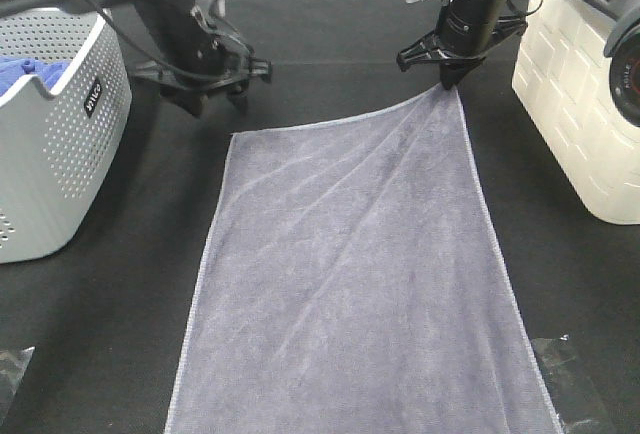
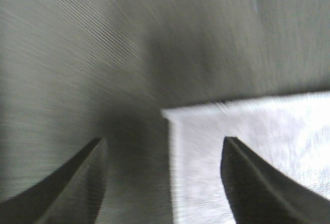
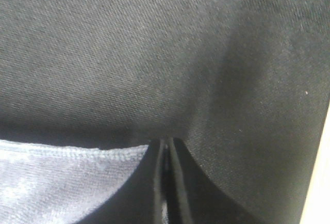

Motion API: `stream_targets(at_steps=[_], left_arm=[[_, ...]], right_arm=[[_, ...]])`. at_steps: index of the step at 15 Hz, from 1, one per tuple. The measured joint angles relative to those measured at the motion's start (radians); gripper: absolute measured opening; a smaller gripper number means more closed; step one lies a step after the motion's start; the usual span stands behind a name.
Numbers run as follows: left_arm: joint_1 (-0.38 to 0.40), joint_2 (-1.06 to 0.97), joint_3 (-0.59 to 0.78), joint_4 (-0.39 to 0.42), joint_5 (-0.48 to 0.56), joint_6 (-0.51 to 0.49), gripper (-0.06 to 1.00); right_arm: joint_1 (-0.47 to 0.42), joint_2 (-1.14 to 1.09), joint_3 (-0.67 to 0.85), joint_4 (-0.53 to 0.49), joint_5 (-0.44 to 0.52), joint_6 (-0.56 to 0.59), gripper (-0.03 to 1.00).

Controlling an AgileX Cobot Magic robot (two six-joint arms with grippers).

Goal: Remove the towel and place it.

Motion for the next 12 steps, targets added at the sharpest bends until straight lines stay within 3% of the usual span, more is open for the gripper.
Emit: stream_targets(at_steps=[7,10,12], left_arm=[[0.000,0.115,-0.081,-0.044,-0.005,-0.003,0.55],[0.000,0.145,-0.134,-0.038,0.007,-0.003,0.39],[0.000,0.146,-0.135,-0.032,0.007,-0.003,0.21]], right_arm=[[0.000,0.000,0.000,0.002,-0.009,0.000,0.00],[0.000,0.000,0.000,0.003,-0.009,0.000,0.00],[0.000,0.000,0.000,0.003,-0.009,0.000,0.00]])
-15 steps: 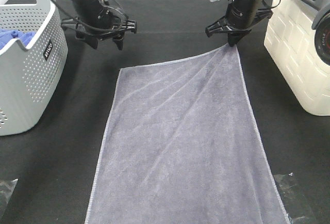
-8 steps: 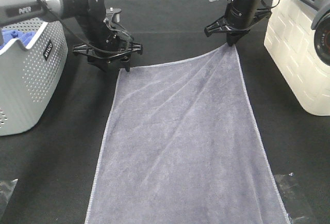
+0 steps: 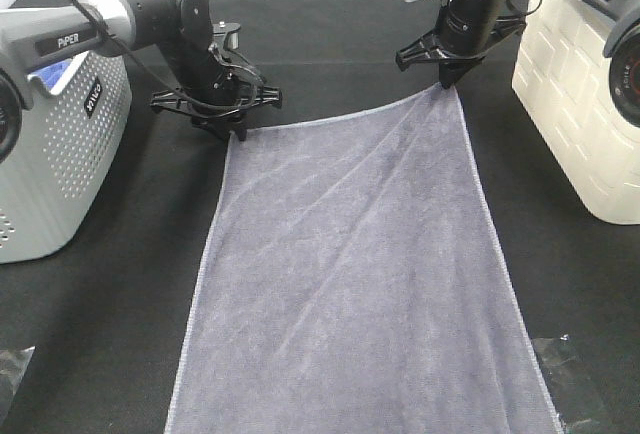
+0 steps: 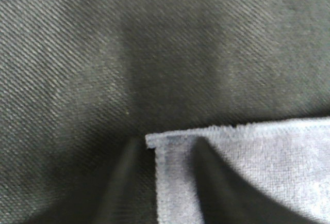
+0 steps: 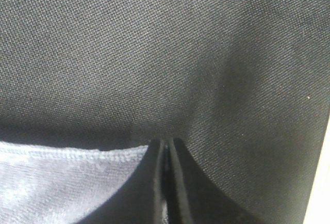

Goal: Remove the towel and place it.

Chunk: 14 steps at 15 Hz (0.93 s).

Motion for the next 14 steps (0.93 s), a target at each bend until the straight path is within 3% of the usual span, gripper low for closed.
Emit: stream_targets(at_steps=[2,3,7,11,14], left_arm=[[0.000,0.000,-0.004,0.001,0.000,0.024,0.02],[0.000,0.000,-0.009,0.007,0.002,0.040,0.00],[0.000,0.000,-0.081,0.053,0.031,0.046,0.00],[0.001,0.000,-0.201,0.168,0.026,0.023,0.00],[0.016,0.000,-0.202,0.184,-0.047,0.017,0.00]], right_arm=[[0.000,0.000,0.000,0.003,0.000,0.000,0.00],[0.000,0.000,0.000,0.003,0.000,0.000,0.00],[0.000,0.000,0.000,0.003,0.000,0.000,0.00],[0.000,0.000,-0.022,-0.002,-0.025,0.000,0.00],[0.000,-0.002,-0.055,-0.004,-0.121,0.000,0.00]])
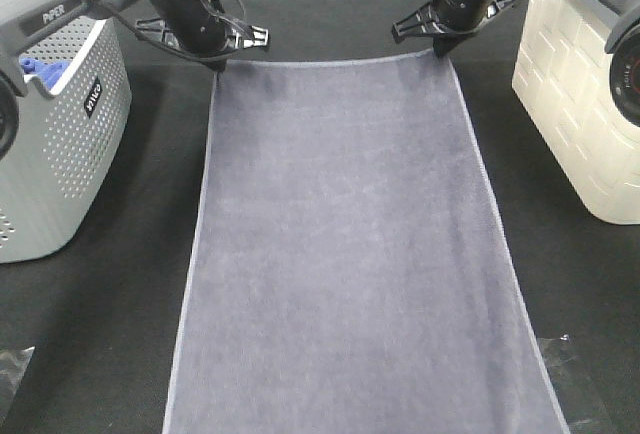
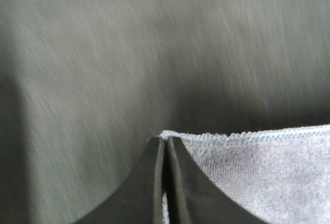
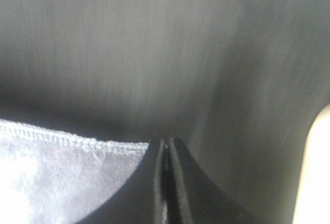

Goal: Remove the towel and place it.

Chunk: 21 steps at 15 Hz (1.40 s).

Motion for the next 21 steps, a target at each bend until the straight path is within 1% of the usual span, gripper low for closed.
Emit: stream_targets(at_steps=[1,3,7,8,10,12,15,18,21], left_arm=[[0.008,0.000,-0.001,0.007,-0.043,-0.001,0.00],[0.014,0.000,-0.001,0.019,-0.123,-0.003,0.00],[0.015,0.000,-0.001,0.079,-0.304,-0.006,0.00],[0.015,0.001,-0.001,0.108,-0.351,-0.017,0.00],[0.027,0.024,-0.001,0.130,-0.447,-0.057,0.00],[0.041,0.052,-0.001,0.138,-0.516,-0.071,0.00],[0.060,0.093,-0.001,0.147,-0.659,-0.073,0.00],[0.068,0.143,-0.001,0.182,-0.736,-0.073,0.00],[0.068,0.198,-0.001,0.195,-0.753,-0.073,0.00]], right_arm=[[0.000,0.000,0.001,-0.009,-0.029,0.000,0.00],[0.000,0.000,0.001,-0.020,-0.120,0.000,0.00],[-0.014,0.000,0.001,-0.027,-0.287,0.000,0.00],[-0.026,0.000,0.001,-0.026,-0.327,0.000,0.00],[-0.046,0.000,0.001,-0.022,-0.409,0.000,0.00],[-0.046,0.025,-0.002,-0.021,-0.470,0.000,0.00],[-0.046,0.118,-0.002,-0.024,-0.549,0.000,0.00],[-0.046,0.183,-0.002,-0.026,-0.614,0.000,0.00],[-0.046,0.209,-0.002,-0.027,-0.671,0.000,0.02]])
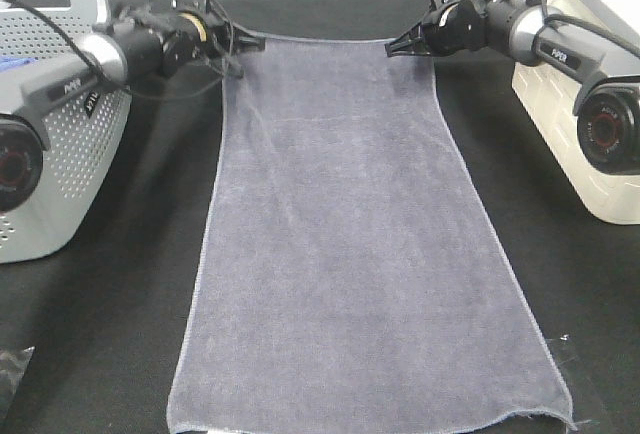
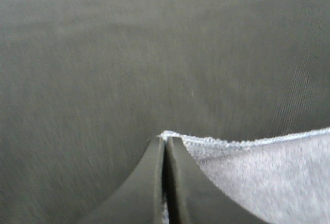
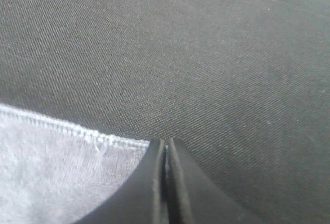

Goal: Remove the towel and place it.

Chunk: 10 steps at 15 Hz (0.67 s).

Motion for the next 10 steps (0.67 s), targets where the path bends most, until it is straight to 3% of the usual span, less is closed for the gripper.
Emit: stream_targets(at_steps=[2,3,4,7,8,10], left_arm=[[0.000,0.015,0.000,0.003,0.005,0.000,0.02],[0.000,0.015,0.000,0.003,0.005,0.000,0.02],[0.000,0.015,0.000,0.004,0.005,0.000,0.07],[0.000,0.015,0.000,0.003,0.004,0.000,0.42],[0.000,0.015,0.000,0.003,0.004,0.000,0.51],[0.000,0.015,0.000,0.003,0.004,0.000,0.57]], right_arm=[[-0.002,0.012,0.000,0.000,-0.016,0.000,0.14],[-0.002,0.012,0.000,0.000,-0.016,0.000,0.14],[-0.002,0.013,0.000,0.000,-0.017,0.000,0.22],[-0.002,0.013,0.000,0.003,-0.026,0.000,0.54],[-0.002,0.013,0.000,0.003,-0.026,0.000,0.61],[-0.002,0.013,0.000,0.004,-0.026,0.000,0.70]])
